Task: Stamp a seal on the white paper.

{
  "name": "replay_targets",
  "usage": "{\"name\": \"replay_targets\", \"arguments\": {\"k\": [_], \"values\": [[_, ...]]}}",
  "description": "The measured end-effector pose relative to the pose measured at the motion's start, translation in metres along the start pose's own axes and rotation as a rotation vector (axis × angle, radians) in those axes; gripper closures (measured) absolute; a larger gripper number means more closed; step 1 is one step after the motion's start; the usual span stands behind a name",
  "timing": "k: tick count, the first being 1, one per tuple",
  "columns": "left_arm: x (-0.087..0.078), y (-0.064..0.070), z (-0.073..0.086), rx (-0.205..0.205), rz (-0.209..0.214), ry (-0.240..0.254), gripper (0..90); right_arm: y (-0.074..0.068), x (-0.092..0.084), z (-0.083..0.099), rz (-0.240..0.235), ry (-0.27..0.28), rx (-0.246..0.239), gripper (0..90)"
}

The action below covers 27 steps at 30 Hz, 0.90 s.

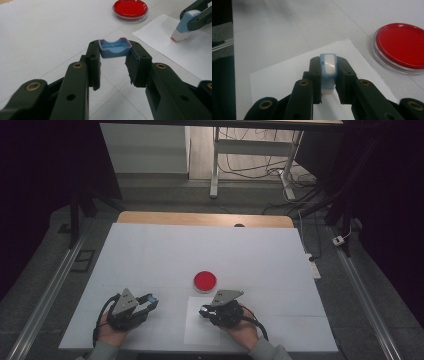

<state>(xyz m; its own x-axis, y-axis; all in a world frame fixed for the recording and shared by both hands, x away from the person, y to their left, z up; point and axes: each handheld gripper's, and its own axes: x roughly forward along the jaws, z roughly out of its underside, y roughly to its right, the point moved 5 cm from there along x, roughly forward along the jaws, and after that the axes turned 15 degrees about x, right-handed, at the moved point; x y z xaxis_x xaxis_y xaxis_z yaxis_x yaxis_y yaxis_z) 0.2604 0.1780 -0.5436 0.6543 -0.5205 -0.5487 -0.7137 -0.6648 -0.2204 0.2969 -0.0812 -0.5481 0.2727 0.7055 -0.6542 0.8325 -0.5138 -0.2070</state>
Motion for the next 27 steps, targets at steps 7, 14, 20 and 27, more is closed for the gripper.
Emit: {"name": "replay_targets", "arguments": {"k": [7, 14, 20, 27], "values": [[0.0006, -0.0006, 0.0009, 0.002, 0.004, -0.002, 65.0, -0.0001, 0.0002, 0.0008, -0.001, 0.01, 0.003, 75.6], [0.0, 0.0, 0.0008, 0.005, 0.002, -0.002, 65.0, -0.002, 0.0004, 0.0009, 0.015, 0.006, -0.019, 75.7], [0.0, -0.0008, 0.0011, 0.003, -0.001, -0.004, 65.0, -0.0026, 0.0003, 0.0011, 0.017, 0.002, -0.025, 75.8], [-0.0015, -0.0024, 0.0015, -0.002, -0.007, -0.001, 65.0, -0.0031, 0.0001, 0.0003, 0.025, -0.001, -0.031, 75.5]]}}
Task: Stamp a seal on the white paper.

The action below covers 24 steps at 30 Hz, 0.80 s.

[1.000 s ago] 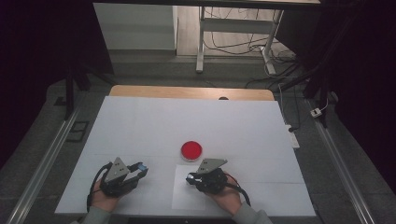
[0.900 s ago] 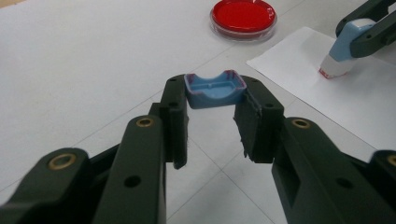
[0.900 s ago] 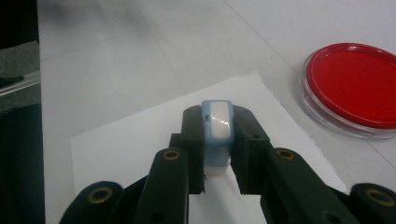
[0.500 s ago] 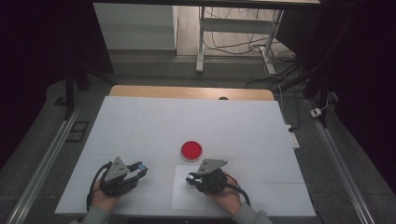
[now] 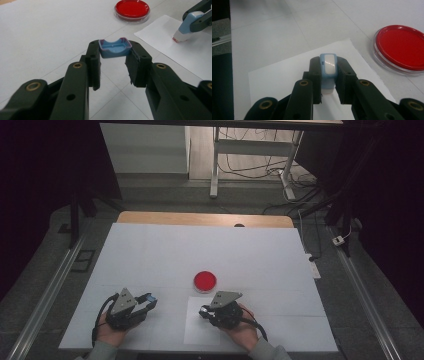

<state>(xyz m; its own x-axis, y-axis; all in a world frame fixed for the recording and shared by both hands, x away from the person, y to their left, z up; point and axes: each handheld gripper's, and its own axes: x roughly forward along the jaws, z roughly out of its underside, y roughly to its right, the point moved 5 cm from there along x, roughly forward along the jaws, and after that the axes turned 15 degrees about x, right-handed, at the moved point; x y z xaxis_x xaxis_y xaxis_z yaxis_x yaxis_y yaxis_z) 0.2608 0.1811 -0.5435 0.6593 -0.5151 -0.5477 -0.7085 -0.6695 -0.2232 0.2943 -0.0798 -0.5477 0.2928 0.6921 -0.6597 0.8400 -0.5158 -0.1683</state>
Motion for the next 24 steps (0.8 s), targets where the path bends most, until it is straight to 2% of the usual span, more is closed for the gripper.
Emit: {"name": "replay_targets", "arguments": {"k": [9, 12, 18, 24], "values": [[-0.001, -0.001, 0.0, 0.0, -0.003, 0.0, 65.0, 0.002, -0.004, -0.004, -0.016, 0.019, 0.026, 75.3], [0.0, -0.001, 0.0, -0.003, -0.002, 0.001, 65.0, 0.004, -0.008, -0.007, -0.053, 0.064, 0.076, 75.3], [0.0, 0.0, 0.0, 0.001, 0.001, -0.001, 65.0, 0.01, -0.022, -0.016, -0.064, 0.141, 0.102, 75.3], [0.001, 0.0, 0.0, 0.0, 0.003, -0.002, 65.0, 0.014, -0.029, -0.019, -0.069, 0.166, 0.122, 75.3]]}}
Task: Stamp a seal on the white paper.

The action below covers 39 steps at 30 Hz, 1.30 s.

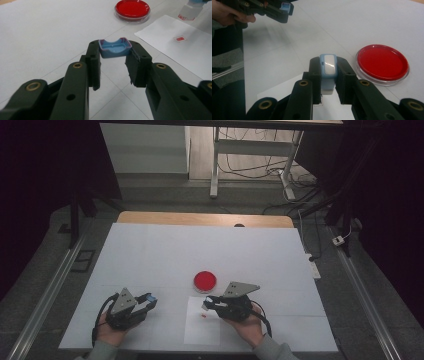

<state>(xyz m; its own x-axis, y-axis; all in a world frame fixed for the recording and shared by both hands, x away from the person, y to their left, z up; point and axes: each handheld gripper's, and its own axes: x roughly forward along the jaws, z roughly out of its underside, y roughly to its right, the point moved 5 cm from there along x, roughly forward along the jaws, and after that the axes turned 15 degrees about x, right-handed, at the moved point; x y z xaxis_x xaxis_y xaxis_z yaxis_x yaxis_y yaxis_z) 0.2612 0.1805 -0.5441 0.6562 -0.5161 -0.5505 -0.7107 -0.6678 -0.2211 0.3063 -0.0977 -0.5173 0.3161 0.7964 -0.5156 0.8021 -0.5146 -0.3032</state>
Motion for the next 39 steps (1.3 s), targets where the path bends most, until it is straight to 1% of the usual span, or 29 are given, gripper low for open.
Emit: {"name": "replay_targets", "arguments": {"k": [11, 17, 20, 26, 32, 39], "values": [[0.003, 0.001, 0.0, 0.002, 0.008, -0.005, 65.0, 0.005, -0.009, -0.006, 0.0, 0.047, 0.036, 75.2], [0.003, 0.001, 0.0, 0.003, 0.01, -0.006, 65.0, 0.009, -0.017, -0.011, 0.002, 0.09, 0.06, 75.2], [0.004, 0.002, 0.0, 0.003, 0.014, -0.007, 65.0, 0.011, -0.021, -0.014, 0.003, 0.115, 0.08, 75.2], [0.007, 0.005, -0.002, 0.014, 0.025, -0.011, 65.0, 0.013, -0.027, -0.018, 0.003, 0.14, 0.093, 75.2], [0.006, 0.004, -0.002, 0.01, 0.021, -0.009, 65.0, 0.013, -0.031, -0.021, 0.007, 0.17, 0.092, 75.2], [0.008, 0.005, -0.003, 0.012, 0.024, -0.01, 65.0, 0.012, -0.033, -0.023, 0.005, 0.184, 0.087, 75.2]]}}
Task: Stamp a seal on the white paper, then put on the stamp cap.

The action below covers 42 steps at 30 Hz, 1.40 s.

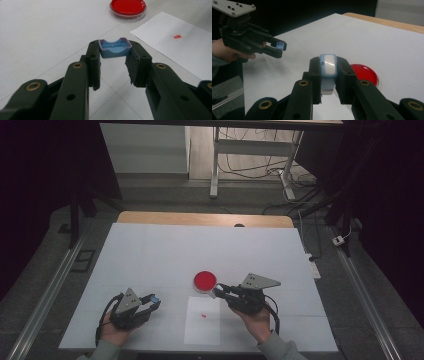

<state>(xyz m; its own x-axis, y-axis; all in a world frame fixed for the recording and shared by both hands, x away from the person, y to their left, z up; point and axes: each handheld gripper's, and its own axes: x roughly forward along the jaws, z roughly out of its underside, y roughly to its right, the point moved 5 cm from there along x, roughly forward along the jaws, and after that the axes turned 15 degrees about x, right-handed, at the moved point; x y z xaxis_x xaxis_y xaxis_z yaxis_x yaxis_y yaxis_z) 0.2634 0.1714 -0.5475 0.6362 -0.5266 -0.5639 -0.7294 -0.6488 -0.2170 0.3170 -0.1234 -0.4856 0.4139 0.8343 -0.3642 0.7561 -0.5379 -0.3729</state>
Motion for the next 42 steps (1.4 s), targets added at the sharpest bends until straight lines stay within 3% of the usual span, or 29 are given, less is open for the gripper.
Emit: {"name": "replay_targets", "arguments": {"k": [23, 35, 42], "values": [[0.004, 0.003, -0.007, 0.009, 0.008, 0.009, 65.0, -0.006, 0.004, 0.001, -0.015, -0.001, -0.003, 75.2], [0.025, 0.015, -0.025, 0.054, 0.044, 0.006, 65.0, -0.009, 0.005, 0.0, -0.022, 0.005, -0.001, 75.2], [0.032, 0.019, -0.03, 0.057, 0.05, 0.007, 65.0, -0.01, 0.005, -0.001, -0.028, 0.012, 0.004, 75.2]]}}
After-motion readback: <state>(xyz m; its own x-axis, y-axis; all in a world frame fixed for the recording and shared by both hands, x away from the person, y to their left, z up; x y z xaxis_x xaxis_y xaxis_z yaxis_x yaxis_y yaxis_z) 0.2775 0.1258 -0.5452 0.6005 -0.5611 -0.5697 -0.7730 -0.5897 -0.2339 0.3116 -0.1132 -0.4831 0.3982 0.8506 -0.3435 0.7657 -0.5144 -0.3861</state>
